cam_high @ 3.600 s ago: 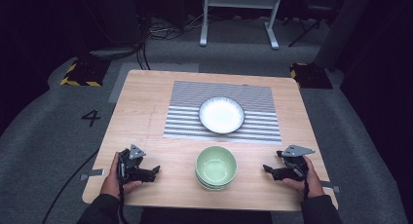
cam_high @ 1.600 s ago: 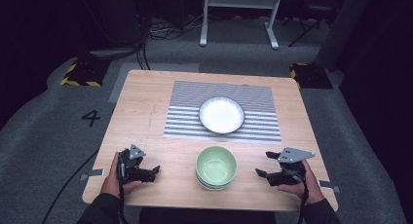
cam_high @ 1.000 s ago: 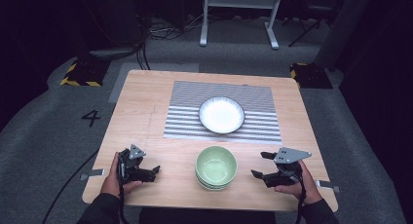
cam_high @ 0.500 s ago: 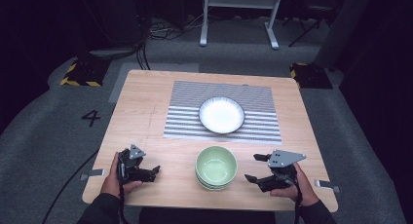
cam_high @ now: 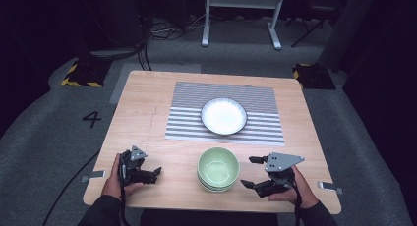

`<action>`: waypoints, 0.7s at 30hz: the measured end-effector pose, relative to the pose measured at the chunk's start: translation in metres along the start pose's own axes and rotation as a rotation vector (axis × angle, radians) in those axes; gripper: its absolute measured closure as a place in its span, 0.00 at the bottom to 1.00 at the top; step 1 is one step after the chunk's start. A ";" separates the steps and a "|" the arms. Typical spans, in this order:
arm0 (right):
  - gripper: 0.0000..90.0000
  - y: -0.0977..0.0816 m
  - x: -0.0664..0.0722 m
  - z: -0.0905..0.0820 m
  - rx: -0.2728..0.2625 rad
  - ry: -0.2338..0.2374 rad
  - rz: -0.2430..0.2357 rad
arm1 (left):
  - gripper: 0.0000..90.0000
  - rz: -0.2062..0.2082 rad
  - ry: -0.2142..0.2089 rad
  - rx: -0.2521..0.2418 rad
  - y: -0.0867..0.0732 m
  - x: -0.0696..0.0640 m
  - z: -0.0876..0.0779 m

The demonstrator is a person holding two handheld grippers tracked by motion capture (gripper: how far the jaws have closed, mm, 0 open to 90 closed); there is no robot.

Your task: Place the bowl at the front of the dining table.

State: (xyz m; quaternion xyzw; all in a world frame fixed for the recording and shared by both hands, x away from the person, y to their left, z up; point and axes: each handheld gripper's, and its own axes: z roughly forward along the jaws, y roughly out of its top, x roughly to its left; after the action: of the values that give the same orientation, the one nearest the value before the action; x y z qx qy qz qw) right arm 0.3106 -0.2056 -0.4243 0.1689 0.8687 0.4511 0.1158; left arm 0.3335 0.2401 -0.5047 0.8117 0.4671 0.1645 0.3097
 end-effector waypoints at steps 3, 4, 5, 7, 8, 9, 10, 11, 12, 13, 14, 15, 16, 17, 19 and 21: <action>0.23 0.005 0.005 0.002 0.009 0.013 -0.020 | 0.00 0.000 0.000 0.000 0.000 0.000 0.000; 0.23 0.005 0.005 0.002 0.009 0.013 -0.020 | 0.00 0.000 0.000 0.000 0.000 0.000 0.000; 0.23 0.007 0.006 0.003 0.011 0.017 -0.025 | 0.00 0.000 0.000 0.000 0.000 0.000 0.000; 0.23 0.010 0.009 0.004 0.010 0.027 -0.037 | 0.00 0.000 0.000 0.000 0.000 0.000 0.000; 0.22 0.012 0.010 0.005 0.009 0.032 -0.044 | 0.00 0.000 0.000 0.000 0.000 0.000 0.000; 0.22 0.012 0.010 0.005 0.009 0.032 -0.044 | 0.00 0.000 0.000 0.000 0.000 0.000 0.000; 0.22 0.013 0.012 0.005 0.010 0.037 -0.049 | 0.00 0.000 0.000 0.000 0.000 0.000 0.000; 0.22 0.016 0.013 0.005 0.011 0.038 -0.058 | 0.00 0.000 0.000 0.000 0.000 0.000 0.000; 0.22 0.017 0.014 0.005 0.012 0.041 -0.060 | 0.00 0.000 0.000 0.000 0.000 0.000 0.000; 0.22 0.019 0.015 0.005 0.010 0.042 -0.066 | 0.00 0.000 0.000 0.000 0.000 0.000 0.000; 0.22 0.020 0.016 0.004 0.010 0.040 -0.071 | 0.00 0.000 0.000 0.000 0.000 0.000 0.000; 0.22 0.021 0.016 0.004 0.008 0.042 -0.076 | 0.00 0.000 0.000 0.000 0.000 0.000 0.000; 0.22 0.022 0.017 0.004 0.007 0.044 -0.077 | 0.00 0.000 0.000 0.000 0.000 0.000 0.000; 0.22 0.023 0.017 0.004 0.006 0.045 -0.081 | 0.00 0.000 0.000 0.000 0.000 0.000 0.000; 0.22 0.025 0.017 0.004 0.004 0.051 -0.078 | 0.00 0.000 0.000 0.000 0.000 0.000 0.000; 0.22 0.029 0.019 0.007 0.011 0.051 -0.101 | 0.00 0.000 0.000 0.000 0.000 0.000 0.000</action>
State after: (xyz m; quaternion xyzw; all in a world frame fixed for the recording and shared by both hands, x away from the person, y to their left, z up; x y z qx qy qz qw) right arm 0.3010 -0.1771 -0.4050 0.1139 0.8813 0.4440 0.1150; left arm 0.3335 0.2401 -0.5047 0.8118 0.4670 0.1646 0.3097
